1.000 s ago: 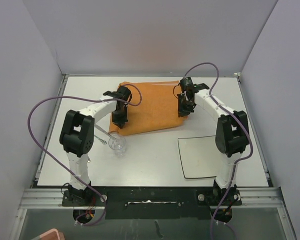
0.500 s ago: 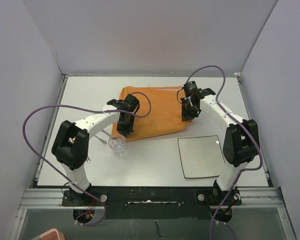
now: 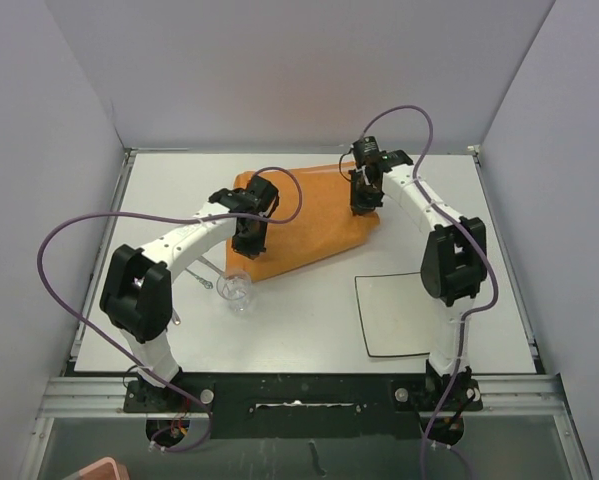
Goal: Set the dinner table for one person
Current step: Flatten out the napkin at the center of the board.
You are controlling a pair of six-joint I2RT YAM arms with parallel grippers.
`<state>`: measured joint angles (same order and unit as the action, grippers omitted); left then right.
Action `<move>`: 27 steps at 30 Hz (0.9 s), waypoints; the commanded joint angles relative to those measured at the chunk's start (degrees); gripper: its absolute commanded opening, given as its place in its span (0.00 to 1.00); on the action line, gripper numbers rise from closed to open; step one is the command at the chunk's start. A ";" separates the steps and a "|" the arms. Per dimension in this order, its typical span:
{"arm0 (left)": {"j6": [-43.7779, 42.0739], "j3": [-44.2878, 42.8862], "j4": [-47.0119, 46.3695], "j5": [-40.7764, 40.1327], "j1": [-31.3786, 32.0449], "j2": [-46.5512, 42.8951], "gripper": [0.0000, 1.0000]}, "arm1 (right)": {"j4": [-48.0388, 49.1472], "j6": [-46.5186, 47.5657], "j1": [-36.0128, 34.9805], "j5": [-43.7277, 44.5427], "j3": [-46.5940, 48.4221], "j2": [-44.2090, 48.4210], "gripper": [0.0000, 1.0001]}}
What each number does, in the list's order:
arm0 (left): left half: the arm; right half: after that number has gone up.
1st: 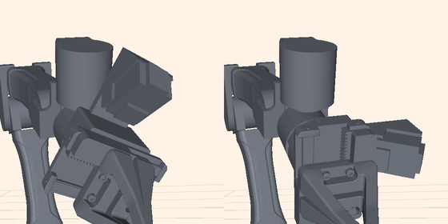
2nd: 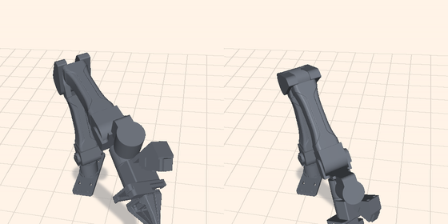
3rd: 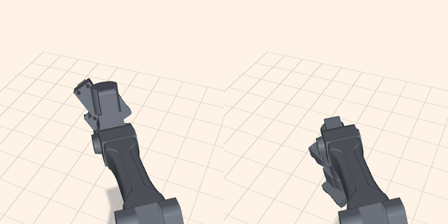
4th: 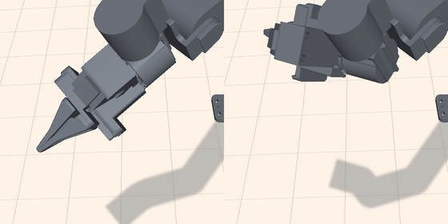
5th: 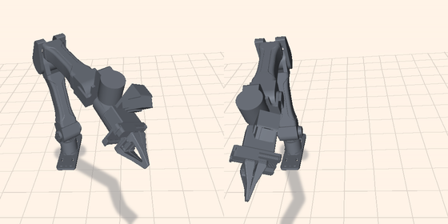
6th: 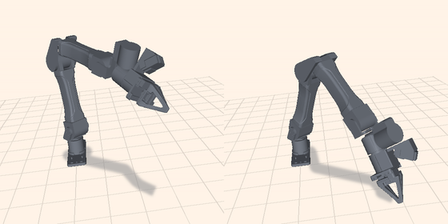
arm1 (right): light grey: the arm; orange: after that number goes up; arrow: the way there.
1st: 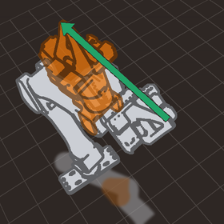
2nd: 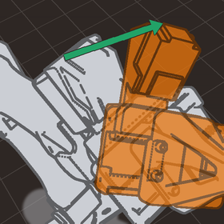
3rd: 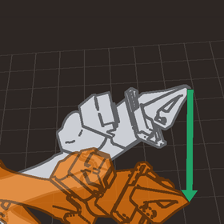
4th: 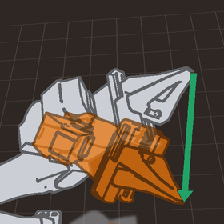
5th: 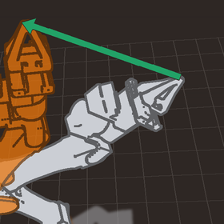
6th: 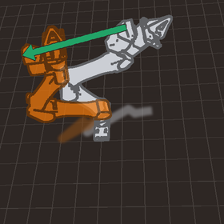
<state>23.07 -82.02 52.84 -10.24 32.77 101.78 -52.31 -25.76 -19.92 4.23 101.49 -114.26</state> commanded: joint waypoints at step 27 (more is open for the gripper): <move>2.15 -13.32 -12.17 -5.75 -9.58 10.97 0.26 | 7.65 1.81 0.90 6.24 -9.45 6.57 0.00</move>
<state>23.49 -88.05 44.84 -16.23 23.09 105.21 -47.81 -24.53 -18.85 8.38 94.52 -112.33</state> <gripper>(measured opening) 0.258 0.040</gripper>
